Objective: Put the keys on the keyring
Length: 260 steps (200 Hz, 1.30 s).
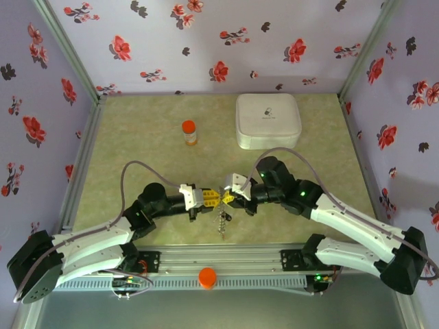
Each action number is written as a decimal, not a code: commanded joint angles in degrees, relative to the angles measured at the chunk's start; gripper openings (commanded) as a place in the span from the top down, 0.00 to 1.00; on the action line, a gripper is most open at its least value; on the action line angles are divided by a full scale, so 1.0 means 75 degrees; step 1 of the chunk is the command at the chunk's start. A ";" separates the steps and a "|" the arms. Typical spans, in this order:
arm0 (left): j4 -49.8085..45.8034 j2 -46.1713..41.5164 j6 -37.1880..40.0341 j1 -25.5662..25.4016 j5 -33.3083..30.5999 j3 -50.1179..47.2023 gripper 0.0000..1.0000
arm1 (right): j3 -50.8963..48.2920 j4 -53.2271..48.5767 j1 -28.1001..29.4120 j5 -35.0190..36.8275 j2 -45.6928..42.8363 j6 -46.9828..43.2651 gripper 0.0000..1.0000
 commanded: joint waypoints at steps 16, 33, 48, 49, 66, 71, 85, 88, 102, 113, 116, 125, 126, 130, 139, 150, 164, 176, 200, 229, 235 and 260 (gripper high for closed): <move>-0.1452 -0.0110 0.0514 -0.0033 -0.0411 0.0590 0.85 | 0.0698 -0.0857 0.0135 0.0277 0.0259 -0.0441 1.00; -0.1806 -0.0063 0.0606 -0.0033 -0.0346 0.0743 0.88 | 0.0921 -0.1095 0.0190 0.0344 0.0427 -0.0581 1.00; -0.1855 -0.0051 0.0641 -0.0033 -0.0284 0.0787 0.92 | 0.1060 -0.1185 0.0237 0.0430 0.0549 -0.0686 1.00; -0.1858 -0.0048 0.0641 -0.0033 -0.0280 0.0790 0.92 | 0.1068 -0.1189 0.0237 0.0434 0.0558 -0.0690 1.00; -0.1895 -0.0032 0.0681 -0.0033 -0.0182 0.0837 0.97 | 0.1204 -0.1266 0.0285 0.0478 0.0654 -0.0793 1.00; -0.1908 -0.0023 0.0679 -0.0030 -0.0155 0.0860 0.99 | 0.1227 -0.1263 0.0287 0.0473 0.0683 -0.0801 1.00; -0.1932 -0.0021 0.0693 -0.0033 -0.0106 0.0875 1.00 | 0.1264 -0.1264 0.0302 0.0530 0.0707 -0.0818 1.00; -0.1932 -0.0028 0.0698 -0.0033 -0.0100 0.0875 1.00 | 0.1244 -0.1257 0.0306 0.0571 0.0701 -0.0810 1.00; -0.1838 -0.0089 0.0722 -0.0039 -0.0121 0.0812 1.00 | 0.1108 -0.1110 0.0303 0.0961 0.0607 -0.0692 0.86; -0.1599 -0.0177 0.0706 -0.0033 -0.0186 0.0713 1.00 | 0.0878 -0.0947 0.0285 0.1279 0.0413 -0.0617 0.78; -0.1525 -0.0205 0.0684 -0.0030 -0.0221 0.0669 1.00 | 0.0776 -0.0894 0.0294 0.1366 0.0367 -0.0587 0.78; -0.1211 -0.0298 0.0621 -0.0033 -0.0316 0.0537 1.00 | 0.0515 -0.0757 0.0269 0.1526 0.0154 -0.0435 0.76; -0.1179 -0.0301 0.0613 -0.0033 -0.0325 0.0519 1.00 | 0.0479 -0.0741 0.0270 0.1538 0.0120 -0.0425 0.75; -0.1062 -0.0340 0.0598 -0.0033 -0.0373 0.0468 1.00 | 0.0320 -0.0642 0.0266 0.1608 -0.0003 -0.0302 0.74; -0.0829 -0.0401 0.0553 -0.0030 -0.0451 0.0360 1.00 | 0.0037 -0.0453 0.0263 0.1708 -0.0213 -0.0101 0.72; -0.0606 -0.0447 0.0527 -0.0033 -0.0498 0.0266 1.00 | -0.0282 -0.0167 0.0261 0.1744 -0.0406 0.0167 0.69; -0.0330 -0.0456 0.0477 -0.0033 -0.0512 0.0180 1.00 | -0.0679 0.0375 0.0267 0.1683 -0.0485 0.0647 0.69; -0.0129 -0.0450 0.0413 -0.0033 -0.0510 0.0133 1.00 | -0.0913 0.0831 0.0298 0.1538 -0.0442 0.0977 0.69; -0.0056 -0.0410 0.0334 -0.0033 -0.0513 0.0132 1.00 | -0.1295 0.1768 0.0359 0.1372 -0.0292 0.1497 0.68; -0.0075 -0.0441 0.0278 -0.0030 -0.0523 0.0155 1.00 | -0.1742 0.2354 0.0364 0.0921 -0.0280 0.1637 0.62; -0.0060 -0.0426 0.0266 -0.0030 -0.0522 0.0142 1.00 | -0.1871 0.2478 0.0360 0.0913 -0.0290 0.1664 0.61; 0.0087 -0.0366 0.0218 -0.0034 -0.0532 0.0137 1.00 | -0.2188 0.2936 0.0365 0.0990 -0.0313 0.1819 0.60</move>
